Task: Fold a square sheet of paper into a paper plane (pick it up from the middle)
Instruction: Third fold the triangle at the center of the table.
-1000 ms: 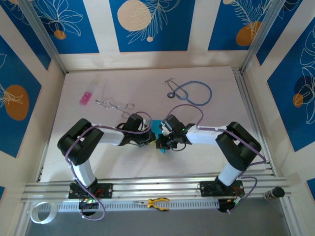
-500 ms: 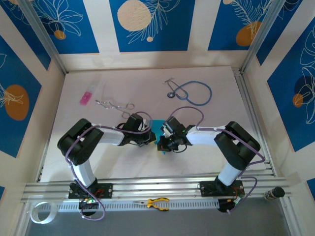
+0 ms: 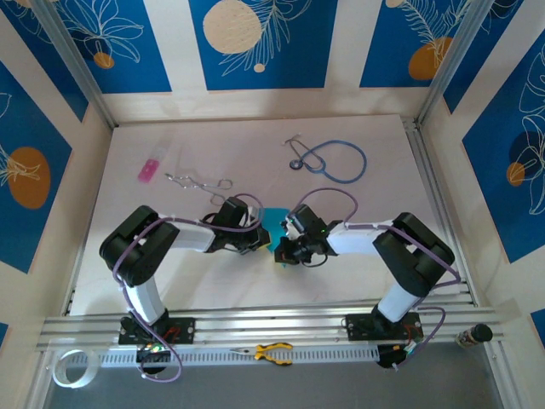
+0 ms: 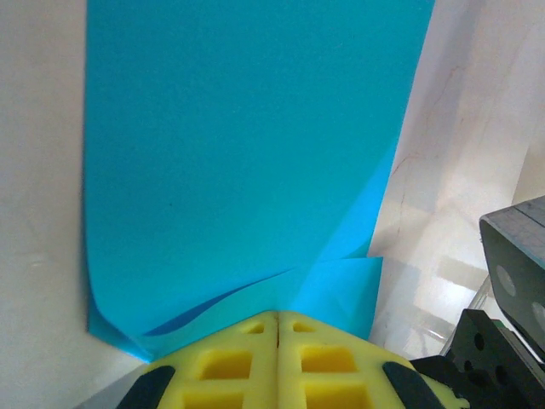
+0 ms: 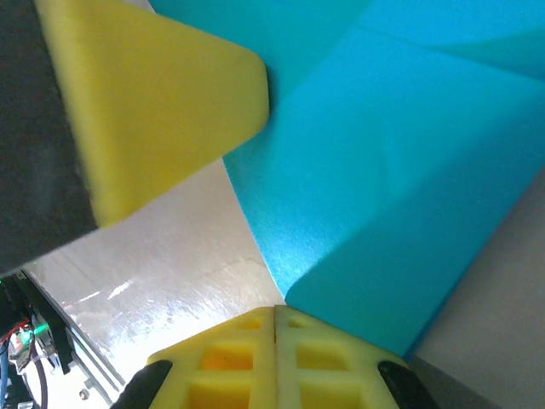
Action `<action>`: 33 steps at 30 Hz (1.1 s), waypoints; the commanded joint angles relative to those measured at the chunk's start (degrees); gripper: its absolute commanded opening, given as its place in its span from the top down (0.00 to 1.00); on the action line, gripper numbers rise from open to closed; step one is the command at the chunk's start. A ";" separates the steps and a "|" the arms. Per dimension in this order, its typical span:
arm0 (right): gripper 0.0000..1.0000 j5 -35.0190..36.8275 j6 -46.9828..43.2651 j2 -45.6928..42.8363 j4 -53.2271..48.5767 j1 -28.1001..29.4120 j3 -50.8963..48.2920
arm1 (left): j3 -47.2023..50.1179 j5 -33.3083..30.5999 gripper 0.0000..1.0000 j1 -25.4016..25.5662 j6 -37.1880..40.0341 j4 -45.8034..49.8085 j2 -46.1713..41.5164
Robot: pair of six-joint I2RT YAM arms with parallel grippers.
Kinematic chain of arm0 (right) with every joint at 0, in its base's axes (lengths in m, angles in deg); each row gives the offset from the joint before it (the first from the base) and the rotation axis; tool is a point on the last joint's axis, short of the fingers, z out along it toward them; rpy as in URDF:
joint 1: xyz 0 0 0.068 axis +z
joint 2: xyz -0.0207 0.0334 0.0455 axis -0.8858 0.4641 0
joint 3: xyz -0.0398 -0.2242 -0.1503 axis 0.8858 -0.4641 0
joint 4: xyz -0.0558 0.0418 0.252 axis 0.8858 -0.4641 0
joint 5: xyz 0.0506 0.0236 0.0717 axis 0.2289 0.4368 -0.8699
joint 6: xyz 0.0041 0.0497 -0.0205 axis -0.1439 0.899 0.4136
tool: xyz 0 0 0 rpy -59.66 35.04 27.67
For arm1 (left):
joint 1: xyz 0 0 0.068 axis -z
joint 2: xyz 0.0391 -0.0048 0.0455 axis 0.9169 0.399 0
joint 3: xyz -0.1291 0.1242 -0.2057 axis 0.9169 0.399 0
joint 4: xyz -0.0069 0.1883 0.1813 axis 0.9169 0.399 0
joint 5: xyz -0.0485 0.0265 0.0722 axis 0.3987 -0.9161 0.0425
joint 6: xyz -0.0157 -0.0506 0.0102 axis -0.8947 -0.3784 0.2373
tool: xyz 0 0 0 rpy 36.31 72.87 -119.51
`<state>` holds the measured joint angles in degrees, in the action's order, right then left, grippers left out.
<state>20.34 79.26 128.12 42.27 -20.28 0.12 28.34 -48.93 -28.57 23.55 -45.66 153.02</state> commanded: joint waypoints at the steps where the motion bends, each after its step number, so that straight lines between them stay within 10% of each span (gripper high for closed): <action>1: 0.96 -0.89 -0.10 -1.85 -3.08 -0.27 -2.57 | 0.67 -3.15 1.00 0.51 0.41 3.04 2.40; 22: 0.93 -4.75 -0.57 -16.90 -2.16 -7.85 -8.28 | 1.29 -7.74 1.00 1.77 -6.55 -2.59 2.54; 33: 0.93 -6.05 4.94 -6.50 2.14 -7.88 -0.33 | 0.66 -13.41 1.00 5.15 -9.51 -3.02 1.83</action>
<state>14.94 81.90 119.75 43.73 -28.78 -2.37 28.49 -59.27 -24.26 14.88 -51.14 153.70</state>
